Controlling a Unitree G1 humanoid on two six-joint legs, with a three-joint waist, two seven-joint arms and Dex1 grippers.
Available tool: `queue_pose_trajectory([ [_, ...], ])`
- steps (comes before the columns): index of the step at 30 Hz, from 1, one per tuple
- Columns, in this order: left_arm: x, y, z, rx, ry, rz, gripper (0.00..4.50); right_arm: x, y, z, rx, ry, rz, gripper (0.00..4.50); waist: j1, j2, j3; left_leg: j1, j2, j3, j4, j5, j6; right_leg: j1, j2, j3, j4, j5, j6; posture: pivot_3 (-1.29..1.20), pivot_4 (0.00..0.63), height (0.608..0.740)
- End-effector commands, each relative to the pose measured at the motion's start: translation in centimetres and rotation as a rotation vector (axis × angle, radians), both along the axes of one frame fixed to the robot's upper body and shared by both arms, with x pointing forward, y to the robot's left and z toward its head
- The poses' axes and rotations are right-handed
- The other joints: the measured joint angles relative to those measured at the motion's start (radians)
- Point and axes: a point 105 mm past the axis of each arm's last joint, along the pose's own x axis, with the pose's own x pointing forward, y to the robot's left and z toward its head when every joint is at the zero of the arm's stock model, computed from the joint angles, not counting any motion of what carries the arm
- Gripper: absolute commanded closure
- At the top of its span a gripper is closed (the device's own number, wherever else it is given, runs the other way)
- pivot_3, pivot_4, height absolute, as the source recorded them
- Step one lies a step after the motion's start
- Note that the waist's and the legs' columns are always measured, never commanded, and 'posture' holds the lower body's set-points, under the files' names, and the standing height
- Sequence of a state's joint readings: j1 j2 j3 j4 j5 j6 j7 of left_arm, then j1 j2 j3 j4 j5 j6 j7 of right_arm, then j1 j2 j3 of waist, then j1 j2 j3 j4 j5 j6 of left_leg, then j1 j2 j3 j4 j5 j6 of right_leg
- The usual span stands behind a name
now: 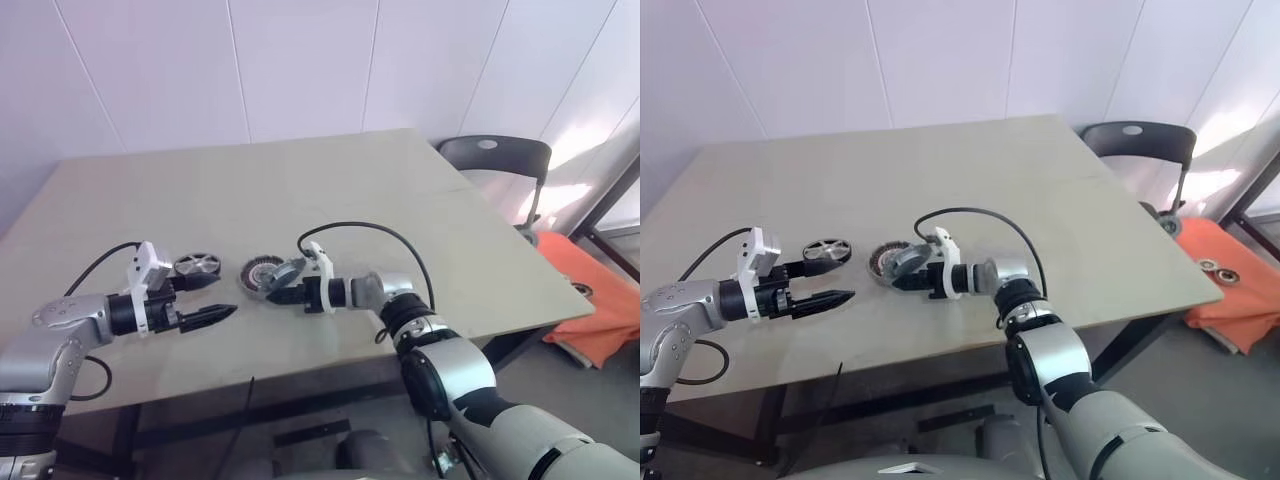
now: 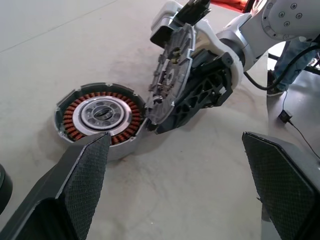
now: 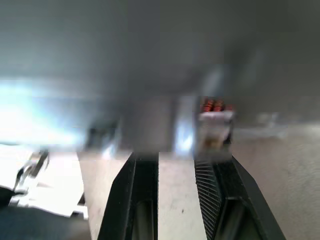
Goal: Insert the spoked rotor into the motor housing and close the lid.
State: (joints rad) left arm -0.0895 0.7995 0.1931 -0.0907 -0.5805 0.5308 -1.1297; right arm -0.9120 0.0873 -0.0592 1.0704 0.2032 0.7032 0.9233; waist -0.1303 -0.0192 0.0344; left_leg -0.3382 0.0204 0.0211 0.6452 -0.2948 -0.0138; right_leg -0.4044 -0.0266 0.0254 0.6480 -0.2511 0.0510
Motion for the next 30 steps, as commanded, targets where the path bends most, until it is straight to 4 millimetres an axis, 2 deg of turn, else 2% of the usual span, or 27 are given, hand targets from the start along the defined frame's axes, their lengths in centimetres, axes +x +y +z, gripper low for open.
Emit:
queue_pose_trajectory([
  [1, 0.3, 0.2, 1.1, -0.005, -0.052, 0.006, 0.02, 0.1, -0.5, -1.8, -0.041, 0.047, -0.09, 3.41, 0.001, 0.0, 0.0, 0.0, 0.0, 0.0, 0.0, 0.0, 0.0, 0.001, 0.0, 0.0, 0.0, 0.0, -0.001, 0.0, 0.0, 0.74],
  [8, 0.7, 0.3, 1.1, -0.008, -0.057, 0.007, 0.02, 3.3, -2.9, -1.2, -0.024, 0.001, -0.333, 3.41, 0.007, 0.0, 0.0, 0.004, 0.0, 0.0, 0.001, 0.0, 0.0, 0.001, 0.0, -0.001, 0.0, 0.001, -0.002, 0.0, 0.0, 0.74],
  [16, 1.1, 0.2, 1.1, -0.011, -0.059, -0.003, 0.02, 5.4, -5.1, -0.8, -0.03, -0.036, -0.522, 3.41, 0.015, 0.001, 0.001, 0.0, -0.001, 0.0, 0.003, 0.0, 0.0, 0.0, -0.003, -0.003, -0.004, 0.001, -0.001, 0.0, 0.0, 0.74],
  [26, 1.0, 0.0, 1.0, -0.018, -0.059, -0.002, 0.02, 7.3, -5.9, 1.1, -0.076, -0.219, -0.6, 3.41, 0.035, 0.003, 0.002, -0.005, -0.001, 0.001, 0.003, 0.0, 0.0, -0.002, -0.003, -0.002, -0.004, 0.0, 0.001, 0.0, 0.0, 0.74],
  [30, 0.9, 0.0, 1.0, -0.022, -0.06, 0.005, 0.02, 7.2, -5.2, 1.6, -0.068, -0.241, -0.56, 3.41, 0.034, 0.001, 0.001, -0.018, -0.001, 0.002, 0.002, 0.0, 0.0, -0.012, -0.004, -0.002, -0.008, 0.002, 0.006, 0.0, 0.0, 0.74],
])
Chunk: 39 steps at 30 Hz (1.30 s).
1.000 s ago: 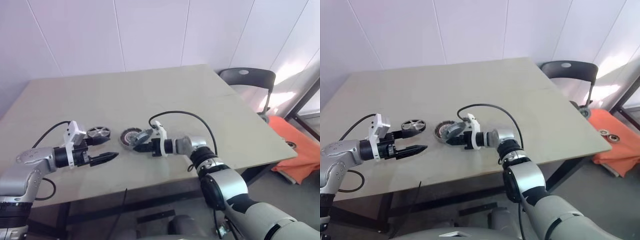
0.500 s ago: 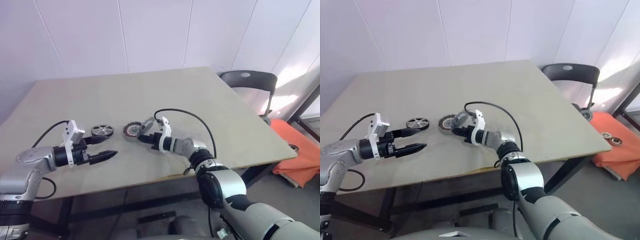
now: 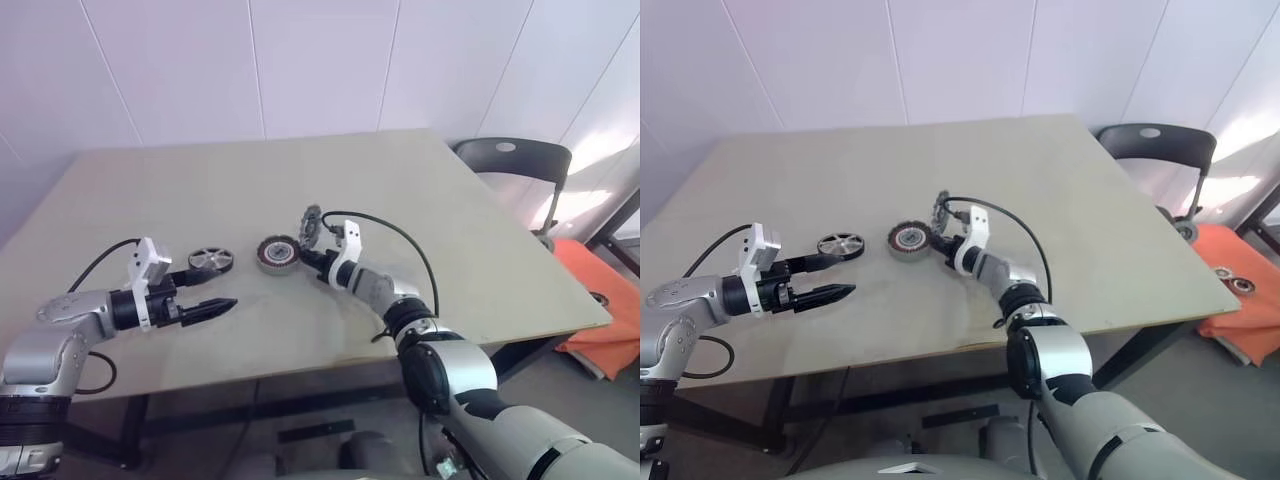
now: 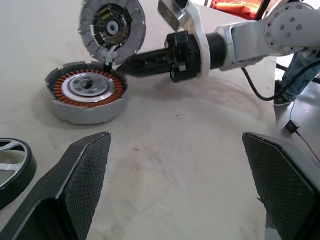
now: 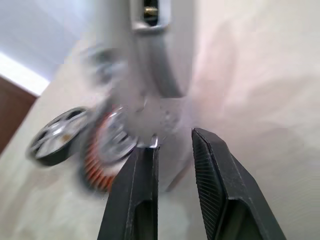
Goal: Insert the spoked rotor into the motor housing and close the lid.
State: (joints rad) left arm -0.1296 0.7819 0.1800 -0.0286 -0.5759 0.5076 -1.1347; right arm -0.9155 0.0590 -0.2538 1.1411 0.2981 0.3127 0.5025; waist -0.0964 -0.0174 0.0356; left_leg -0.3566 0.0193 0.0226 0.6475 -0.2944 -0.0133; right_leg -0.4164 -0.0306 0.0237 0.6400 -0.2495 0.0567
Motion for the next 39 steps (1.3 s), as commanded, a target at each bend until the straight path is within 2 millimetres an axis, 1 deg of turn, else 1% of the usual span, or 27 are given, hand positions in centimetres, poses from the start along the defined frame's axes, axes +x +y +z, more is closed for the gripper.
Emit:
queue_pose_trajectory([
  [1, 0.1, -0.2, 1.1, 0.003, -0.052, -0.005, 0.02, 0.4, 0.2, 0.9, -0.027, -0.046, 0.023, 3.41, 0.0, -0.001, -0.001, -0.002, 0.0, 0.0, -0.001, 0.0, 0.0, -0.002, -0.001, 0.0, 0.0, 0.0, 0.0, 0.0, 0.0, 0.74],
  [5, 0.1, 0.0, 1.0, -0.001, -0.057, 0.012, 0.02, 0.0, 1.1, 1.5, -0.034, -0.081, 0.096, 3.41, -0.001, -0.001, 0.0, -0.003, 0.0, 0.001, -0.004, 0.0, -0.001, -0.006, -0.002, 0.0, 0.0, 0.0, 0.0, 0.0, 0.0, 0.74],
  [13, 0.3, 0.3, 0.9, -0.003, -0.062, 0.026, 0.02, 0.1, 1.0, 1.6, -0.051, -0.086, 0.109, 3.41, -0.001, 0.0, 0.0, -0.003, 0.0, 0.001, -0.01, 0.0, -0.001, -0.009, -0.002, 0.0, 0.0, 0.0, 0.0, 0.0, 0.0, 0.74],
  [19, 0.5, 0.2, 1.0, -0.003, -0.069, 0.032, 0.02, -0.5, 2.4, 3.2, 0.002, -0.147, 0.222, 3.41, -0.002, 0.0, 0.0, -0.003, 0.0, 0.002, -0.015, 0.0, -0.001, -0.01, -0.002, 0.0, -0.002, 0.0, -0.001, 0.0, 0.0, 0.74],
  [27, 0.6, 0.3, 1.0, -0.002, -0.073, 0.042, 0.02, -0.7, 2.8, 3.4, 0.014, -0.158, 0.252, 3.41, -0.005, 0.0, 0.0, -0.004, 0.0, 0.002, -0.018, 0.0, -0.001, -0.012, -0.003, 0.0, -0.005, 0.0, -0.001, 0.0, 0.0, 0.74],
  [32, 0.6, 0.3, 1.0, -0.002, -0.076, 0.047, 0.02, -0.5, 2.5, 3.7, -0.013, -0.193, 0.253, 3.41, -0.005, 0.0, 0.0, -0.004, 0.0, 0.002, -0.018, 0.0, -0.002, -0.012, -0.003, 0.0, -0.005, 0.001, -0.001, 0.0, 0.0, 0.74],
  [37, 0.6, 0.4, 1.1, -0.002, -0.076, 0.049, 0.02, -0.7, 1.9, 4.7, 0.008, -0.216, 0.322, 3.41, -0.004, 0.0, 0.0, -0.005, -0.001, 0.002, -0.018, 0.0, -0.002, -0.012, -0.004, 0.0, -0.005, 0.001, -0.001, 0.0, 0.0, 0.74],
  [39, 0.6, 0.5, 1.2, -0.002, -0.077, 0.049, 0.02, -0.7, 1.3, 5.3, 0.003, -0.252, 0.356, 3.41, -0.004, 0.0, 0.0, -0.005, -0.002, 0.002, -0.018, 0.0, -0.002, -0.012, -0.005, 0.0, -0.005, 0.001, -0.001, 0.0, 0.0, 0.74],
])
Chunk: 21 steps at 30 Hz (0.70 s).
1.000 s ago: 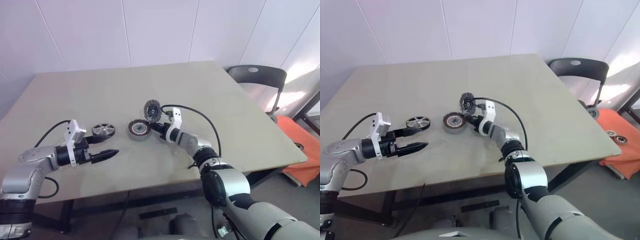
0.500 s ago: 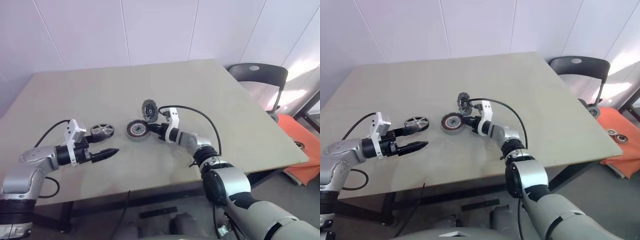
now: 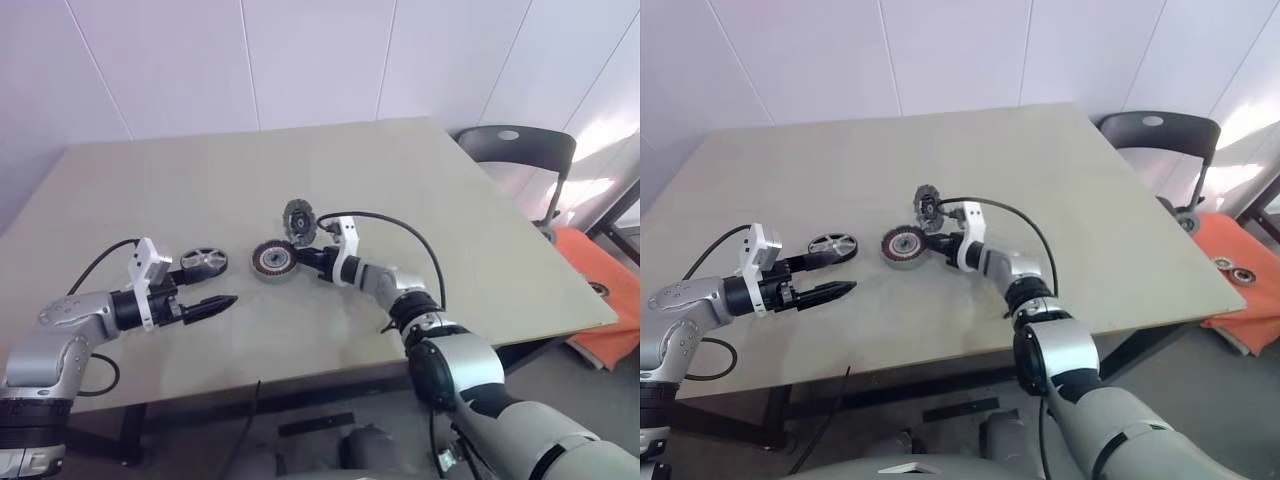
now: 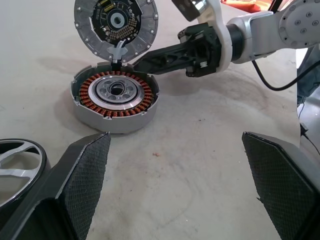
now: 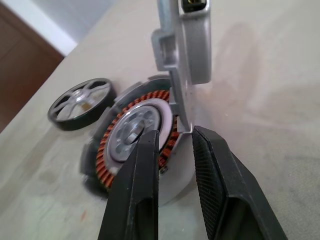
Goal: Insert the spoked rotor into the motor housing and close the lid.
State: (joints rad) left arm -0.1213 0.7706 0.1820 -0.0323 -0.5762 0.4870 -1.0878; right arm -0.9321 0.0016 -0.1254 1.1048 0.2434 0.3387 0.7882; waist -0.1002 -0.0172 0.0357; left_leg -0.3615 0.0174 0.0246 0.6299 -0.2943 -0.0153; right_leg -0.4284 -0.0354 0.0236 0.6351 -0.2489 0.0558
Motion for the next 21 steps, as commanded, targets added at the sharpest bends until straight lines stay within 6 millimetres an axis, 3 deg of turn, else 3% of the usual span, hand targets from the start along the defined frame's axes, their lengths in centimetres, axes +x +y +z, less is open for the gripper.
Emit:
queue_pose_trajectory([
  [1, 0.3, 0.4, 1.3, -0.004, -0.055, 0.008, 0.02, 0.5, 0.1, 3.7, 0.03, -0.14, 0.077, 3.41, 0.001, 0.0, 0.0, 0.0, 0.0, 0.0, 0.0, 0.0, 0.0, 0.0, 0.0, 0.0, 0.0, 0.0, 0.0, 0.0, 0.0, 0.74],
  [9, 0.4, 0.4, 1.2, -0.006, -0.055, 0.006, 0.02, 0.4, -2.4, 3.3, -0.022, -0.183, 0.073, 3.41, 0.005, 0.0, 0.0, -0.001, -0.002, 0.0, 0.001, 0.0, 0.0, 0.0, -0.002, -0.001, 0.0, 0.0, 0.0, 0.0, 0.0, 0.74],
  [17, 0.6, 0.3, 1.3, -0.006, -0.056, -0.001, 0.02, -1.5, -4.2, 2.4, -0.036, -0.141, 0.216, 3.41, 0.005, 0.0, 0.0, -0.002, -0.005, 0.0, 0.002, 0.0, 0.0, 0.0, -0.005, -0.002, 0.001, 0.0, 0.001, 0.0, 0.0, 0.74],
  [21, 0.7, 0.3, 1.3, -0.005, -0.057, -0.001, 0.02, -0.6, -5.6, 2.2, -0.066, -0.147, 0.129, 3.41, 0.005, 0.0, 0.0, -0.001, -0.005, 0.0, 0.003, 0.0, 0.0, 0.0, -0.005, -0.002, 0.002, 0.0, 0.001, 0.0, 0.0, 0.74],
])
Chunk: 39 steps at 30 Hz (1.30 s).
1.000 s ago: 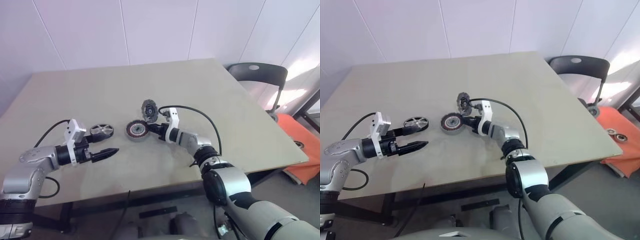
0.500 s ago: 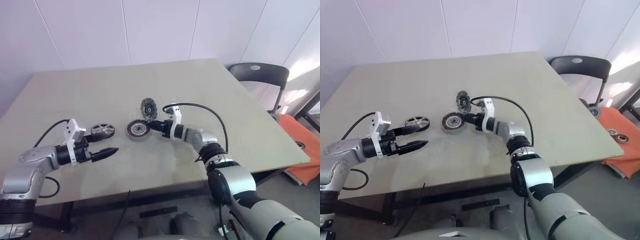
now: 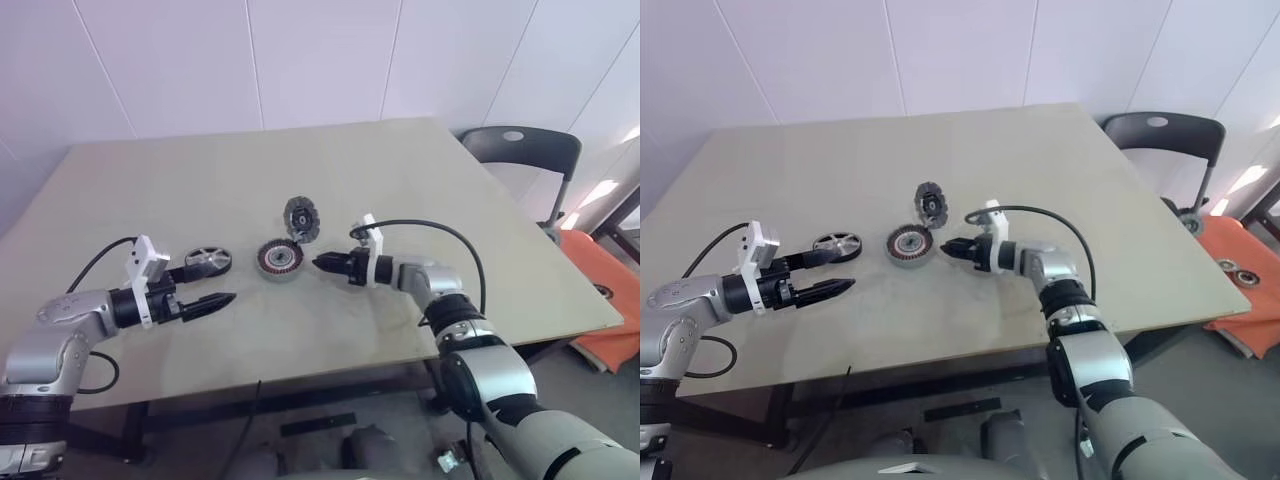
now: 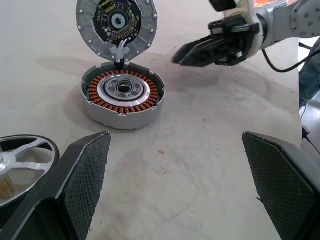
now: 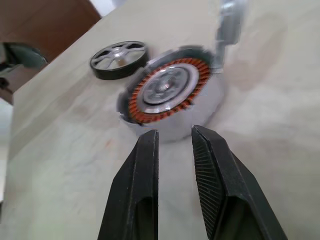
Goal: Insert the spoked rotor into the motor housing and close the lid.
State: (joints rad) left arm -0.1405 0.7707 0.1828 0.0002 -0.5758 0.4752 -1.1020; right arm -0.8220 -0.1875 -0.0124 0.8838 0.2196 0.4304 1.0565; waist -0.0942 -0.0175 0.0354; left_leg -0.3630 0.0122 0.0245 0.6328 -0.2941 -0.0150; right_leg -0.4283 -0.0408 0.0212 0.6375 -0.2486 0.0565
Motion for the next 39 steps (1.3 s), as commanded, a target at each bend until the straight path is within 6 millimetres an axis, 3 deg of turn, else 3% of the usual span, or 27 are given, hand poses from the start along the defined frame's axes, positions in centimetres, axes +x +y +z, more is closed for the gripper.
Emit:
queue_pose_trajectory([
  [1, 0.4, 0.0, 1.1, 0.004, -0.052, -0.002, 0.02, 1.3, -0.3, 1.5, 0.01, -0.079, -0.073, 3.41, -0.002, 0.0, 0.0, 0.0, 0.0, 0.0, 0.0, 0.0, 0.0, 0.0, 0.0, 0.0, 0.0, 0.0, 0.0, 0.0, 0.0, 0.74],
  [13, 0.6, 0.0, 1.2, 0.002, -0.056, -0.006, 0.02, 2.6, 2.3, 2.6, 0.039, -0.169, -0.155, 3.41, -0.001, 0.0, 0.0, 0.004, 0.0, 0.002, 0.007, 0.001, -0.001, 0.002, 0.0, 0.0, 0.011, 0.0, 0.0, 0.0, 0.0, 0.74],
  [39, 0.5, 0.1, 1.2, 0.0, -0.06, 0.006, 0.02, 3.9, 3.3, 2.5, 0.007, -0.218, -0.273, 3.41, -0.003, 0.0, 0.0, 0.005, 0.0, 0.001, 0.014, 0.001, -0.001, 0.005, 0.001, 0.0, 0.013, 0.001, 0.002, 0.0, 0.0, 0.74],
])
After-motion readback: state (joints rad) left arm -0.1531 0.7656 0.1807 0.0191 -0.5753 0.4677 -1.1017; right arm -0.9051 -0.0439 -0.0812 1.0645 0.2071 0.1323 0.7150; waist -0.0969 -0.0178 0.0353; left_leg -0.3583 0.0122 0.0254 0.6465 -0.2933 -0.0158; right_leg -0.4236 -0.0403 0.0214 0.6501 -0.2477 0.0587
